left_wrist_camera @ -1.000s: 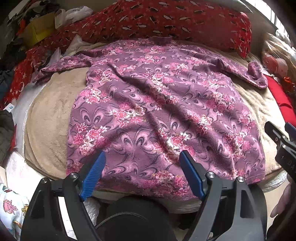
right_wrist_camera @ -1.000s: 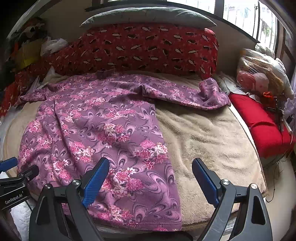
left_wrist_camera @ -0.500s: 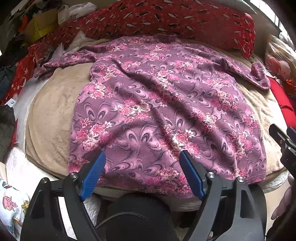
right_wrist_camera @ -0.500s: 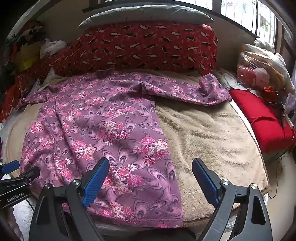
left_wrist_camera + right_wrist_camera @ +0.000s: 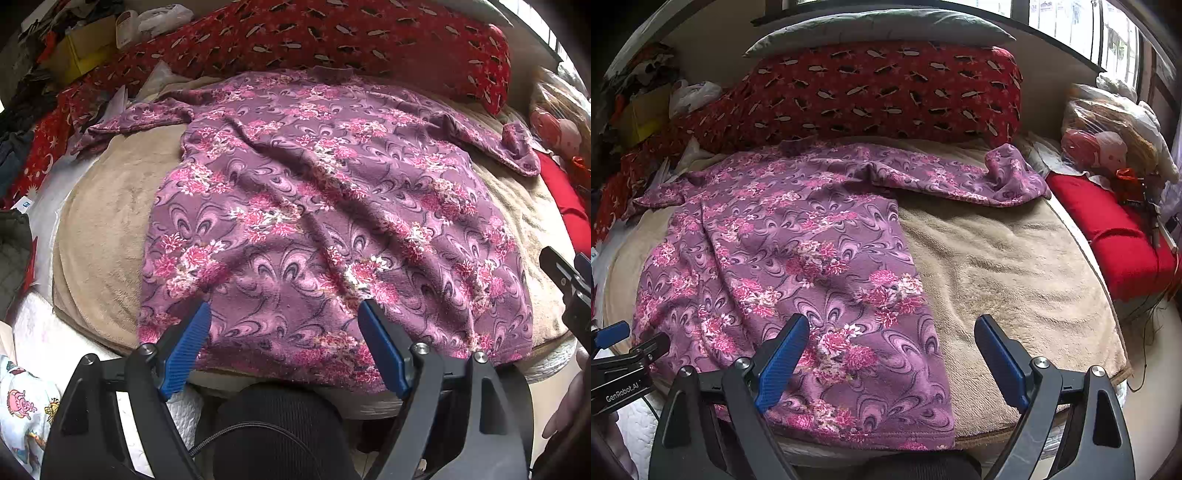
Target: Fold small clothes
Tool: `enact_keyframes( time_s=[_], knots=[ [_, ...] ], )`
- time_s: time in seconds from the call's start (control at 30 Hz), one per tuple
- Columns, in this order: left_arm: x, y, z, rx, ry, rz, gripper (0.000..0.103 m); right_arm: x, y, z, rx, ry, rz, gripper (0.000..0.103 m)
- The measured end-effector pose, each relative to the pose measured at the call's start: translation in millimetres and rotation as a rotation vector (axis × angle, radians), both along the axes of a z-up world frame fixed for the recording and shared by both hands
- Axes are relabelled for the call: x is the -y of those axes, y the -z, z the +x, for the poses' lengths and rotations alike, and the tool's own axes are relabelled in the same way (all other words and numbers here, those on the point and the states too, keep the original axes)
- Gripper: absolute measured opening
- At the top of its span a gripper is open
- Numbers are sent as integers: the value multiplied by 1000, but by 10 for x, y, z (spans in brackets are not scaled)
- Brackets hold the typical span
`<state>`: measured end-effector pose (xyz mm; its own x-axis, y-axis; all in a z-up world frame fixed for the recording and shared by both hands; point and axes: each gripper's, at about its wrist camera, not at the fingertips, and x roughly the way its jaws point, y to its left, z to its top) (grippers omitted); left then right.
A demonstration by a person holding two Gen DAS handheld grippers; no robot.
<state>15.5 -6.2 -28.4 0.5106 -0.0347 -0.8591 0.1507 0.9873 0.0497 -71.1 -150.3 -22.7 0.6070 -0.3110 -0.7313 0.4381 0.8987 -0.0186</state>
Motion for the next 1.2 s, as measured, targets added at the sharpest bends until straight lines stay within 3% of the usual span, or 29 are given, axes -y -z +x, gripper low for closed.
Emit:
enact_keyframes(
  time_s=[1.2],
  knots=[
    [8,-16,-19,5,13,4,82,21,23,-11,1,11,8,91]
  ],
)
